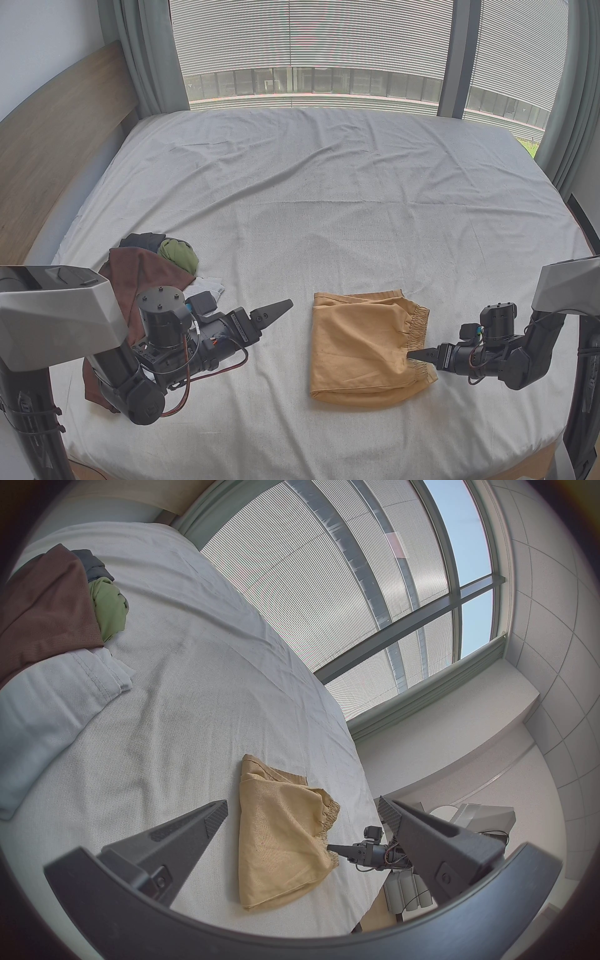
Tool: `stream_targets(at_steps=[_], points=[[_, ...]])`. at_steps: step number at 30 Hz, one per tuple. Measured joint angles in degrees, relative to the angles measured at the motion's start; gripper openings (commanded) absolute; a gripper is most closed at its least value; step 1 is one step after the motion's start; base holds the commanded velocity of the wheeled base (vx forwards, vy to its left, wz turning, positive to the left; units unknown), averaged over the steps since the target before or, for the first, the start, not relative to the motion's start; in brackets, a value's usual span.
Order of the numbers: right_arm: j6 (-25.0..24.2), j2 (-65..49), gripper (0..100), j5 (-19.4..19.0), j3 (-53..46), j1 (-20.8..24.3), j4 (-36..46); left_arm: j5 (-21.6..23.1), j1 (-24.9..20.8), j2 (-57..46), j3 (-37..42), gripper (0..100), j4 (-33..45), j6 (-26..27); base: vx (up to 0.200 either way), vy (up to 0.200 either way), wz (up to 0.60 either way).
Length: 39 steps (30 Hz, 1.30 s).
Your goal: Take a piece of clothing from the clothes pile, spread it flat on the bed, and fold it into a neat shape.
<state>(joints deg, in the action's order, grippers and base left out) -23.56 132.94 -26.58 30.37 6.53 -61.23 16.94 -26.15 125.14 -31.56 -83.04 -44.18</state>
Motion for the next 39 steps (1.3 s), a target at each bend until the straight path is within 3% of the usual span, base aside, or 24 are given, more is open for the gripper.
stream_targets(at_steps=[17, 26, 27, 39], points=[[-3.01, 1.49, 100, -0.09, 1.68, 5.8, 0.89, 0.02, 0.05, -0.16, 0.0, 100, -0.46, 0.0, 0.0, 0.0, 0.0], [-3.23, 1.66, 100, -0.05, 2.01, 6.19, 0.78, 0.02, 0.05, -0.11, -0.02, 100, -0.46, 0.0, 0.0, 0.0, 0.0], [-3.23, 1.66, 0, -0.07, 1.96, 6.22, 0.74, 0.02, 0.05, -0.09, -0.05, 100, -0.46, 0.0, 0.0, 0.0, 0.0], [-5.94, -0.8, 0, -3.08, 1.63, 7.59, 0.06, 0.02, 0.29, 0.02, -0.13, 100, -0.84, 0.0, 0.0, 0.0, 0.0]])
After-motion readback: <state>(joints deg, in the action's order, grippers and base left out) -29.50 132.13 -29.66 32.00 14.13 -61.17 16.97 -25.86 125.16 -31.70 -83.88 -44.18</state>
